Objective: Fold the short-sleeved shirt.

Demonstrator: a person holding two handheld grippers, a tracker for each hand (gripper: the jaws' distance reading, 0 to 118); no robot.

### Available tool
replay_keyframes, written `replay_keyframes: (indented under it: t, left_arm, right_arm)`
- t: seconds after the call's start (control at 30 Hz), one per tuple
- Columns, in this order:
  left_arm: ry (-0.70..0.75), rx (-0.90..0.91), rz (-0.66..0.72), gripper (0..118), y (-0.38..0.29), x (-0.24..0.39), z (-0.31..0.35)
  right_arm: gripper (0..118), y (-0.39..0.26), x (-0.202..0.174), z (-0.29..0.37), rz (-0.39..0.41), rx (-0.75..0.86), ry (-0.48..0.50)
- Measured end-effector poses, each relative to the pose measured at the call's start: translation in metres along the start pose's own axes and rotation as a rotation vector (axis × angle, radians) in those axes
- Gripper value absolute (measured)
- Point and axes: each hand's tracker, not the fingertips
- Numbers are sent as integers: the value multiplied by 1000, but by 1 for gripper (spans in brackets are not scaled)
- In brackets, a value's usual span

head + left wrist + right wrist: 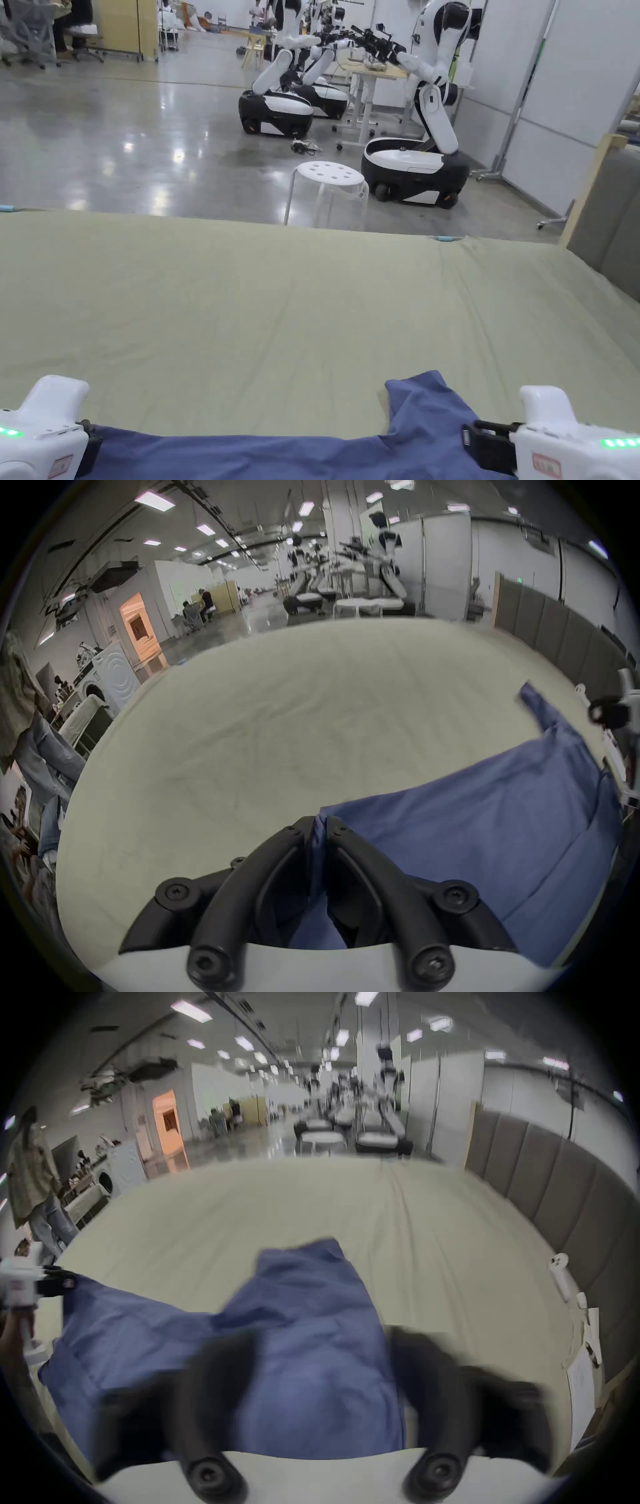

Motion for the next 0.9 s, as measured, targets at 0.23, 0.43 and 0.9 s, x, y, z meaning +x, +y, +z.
replay_keyframes:
  t: [0.23,0.43,0.9]
  left_arm:
    - [-18,32,3,8,10,-7,20]
    - [-6,46,34,8,4,-20,11]
    - [1,197,67,8,-65,-33,174]
  right_arm:
    - [108,6,18,-92,31,-237,-109]
    - [7,1,-6,-67,166,-138,-81]
    - [3,-61,-14,187,132,221,31]
